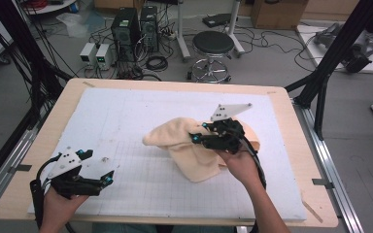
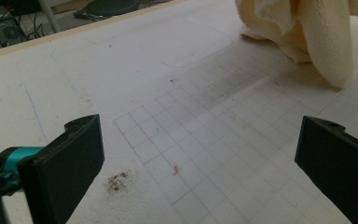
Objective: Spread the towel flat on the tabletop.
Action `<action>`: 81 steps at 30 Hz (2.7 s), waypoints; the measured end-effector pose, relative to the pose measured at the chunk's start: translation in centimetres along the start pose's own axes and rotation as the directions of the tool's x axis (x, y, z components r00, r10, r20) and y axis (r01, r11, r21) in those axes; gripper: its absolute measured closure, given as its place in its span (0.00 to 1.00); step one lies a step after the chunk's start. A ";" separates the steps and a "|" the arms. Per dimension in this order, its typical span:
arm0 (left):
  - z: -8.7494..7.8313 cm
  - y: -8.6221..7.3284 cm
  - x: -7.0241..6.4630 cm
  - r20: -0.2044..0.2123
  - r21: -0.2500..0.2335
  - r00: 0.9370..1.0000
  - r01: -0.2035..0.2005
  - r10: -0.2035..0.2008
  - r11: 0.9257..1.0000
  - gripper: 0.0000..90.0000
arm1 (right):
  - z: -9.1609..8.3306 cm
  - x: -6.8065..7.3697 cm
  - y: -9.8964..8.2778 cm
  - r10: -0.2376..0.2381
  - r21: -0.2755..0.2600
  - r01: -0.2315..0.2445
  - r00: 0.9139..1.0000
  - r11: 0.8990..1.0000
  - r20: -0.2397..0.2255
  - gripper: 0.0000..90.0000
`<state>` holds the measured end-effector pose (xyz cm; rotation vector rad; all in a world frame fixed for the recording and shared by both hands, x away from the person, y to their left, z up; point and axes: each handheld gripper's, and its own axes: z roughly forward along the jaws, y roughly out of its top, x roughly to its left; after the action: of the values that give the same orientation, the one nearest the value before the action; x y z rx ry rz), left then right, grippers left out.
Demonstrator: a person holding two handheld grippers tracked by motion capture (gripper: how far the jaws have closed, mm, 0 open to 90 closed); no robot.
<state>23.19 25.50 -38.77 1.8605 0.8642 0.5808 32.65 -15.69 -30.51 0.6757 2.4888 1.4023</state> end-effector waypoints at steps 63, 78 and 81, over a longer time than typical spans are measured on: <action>3.0 0.6 -2.1 0.127 0.032 0.991 -0.039 0.035 0.999 0.16 | 6.1 1.8 -10.9 0.008 0.208 0.027 0.986 0.978 -0.166 0.96; 4.8 1.2 -3.8 0.209 0.040 0.977 -0.060 0.050 0.997 0.27 | 0.9 1.8 -12.4 -0.026 0.176 0.049 0.990 0.983 -0.136 0.80; 4.8 1.1 -3.8 0.214 0.036 0.976 -0.058 0.049 0.998 0.28 | 1.8 1.9 -11.3 -0.078 0.145 0.096 0.989 0.985 -0.127 0.70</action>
<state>24.52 19.49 -39.84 1.9485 0.6905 0.3892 28.40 -18.42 -40.99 0.5160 2.7045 1.2700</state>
